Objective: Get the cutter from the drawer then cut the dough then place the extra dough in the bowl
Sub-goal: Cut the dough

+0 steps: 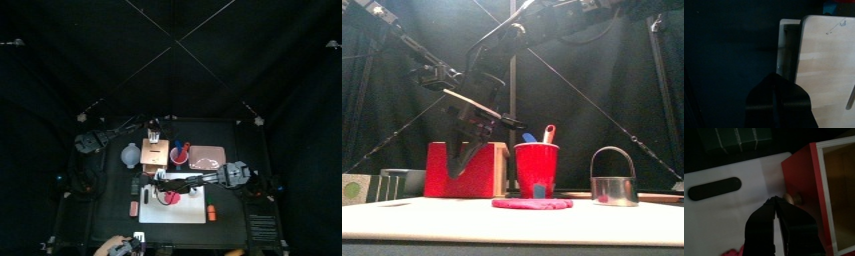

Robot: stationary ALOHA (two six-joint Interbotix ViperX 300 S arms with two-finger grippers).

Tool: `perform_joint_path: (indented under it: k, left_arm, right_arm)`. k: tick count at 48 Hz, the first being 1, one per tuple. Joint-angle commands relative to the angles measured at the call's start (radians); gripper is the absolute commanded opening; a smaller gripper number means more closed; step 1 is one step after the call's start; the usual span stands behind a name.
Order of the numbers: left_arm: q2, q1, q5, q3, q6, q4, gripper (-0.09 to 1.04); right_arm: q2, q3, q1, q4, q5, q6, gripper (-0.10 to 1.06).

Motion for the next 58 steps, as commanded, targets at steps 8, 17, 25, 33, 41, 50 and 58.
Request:
perform_joint_path:
  k: [8,17,25,33,41,50,58]
  left_arm:
    - [-0.018,-0.002,0.0,0.002,0.0,-0.002,0.3]
    - [-0.018,-0.002,0.002,0.009,0.0,-0.002,0.3]
    - [-0.015,0.0,-0.003,0.002,0.002,-0.002,0.3]
    - [-0.011,0.0,-0.003,-0.005,0.003,-0.002,0.3]
    - [-0.008,-0.002,-0.005,-0.006,0.005,-0.002,0.3]
    - [-0.006,-0.002,-0.005,-0.005,0.009,-0.002,0.3]
    - [-0.006,-0.002,-0.005,-0.006,0.009,-0.002,0.3]
  right_arm:
    - [-0.032,-0.02,-0.034,-0.031,0.02,-0.003,0.13]
    - [-0.035,-0.023,-0.044,-0.061,0.049,-0.006,0.13]
    - [-0.035,-0.037,-0.046,-0.067,0.049,-0.008,0.13]
    - [-0.029,-0.049,-0.051,-0.067,0.048,-0.011,0.13]
    - [-0.029,-0.052,-0.063,-0.077,0.046,-0.011,0.13]
    - [-0.028,-0.048,-0.071,-0.089,0.046,-0.011,0.13]
    - [-0.028,-0.051,-0.083,-0.098,0.046,-0.011,0.13]
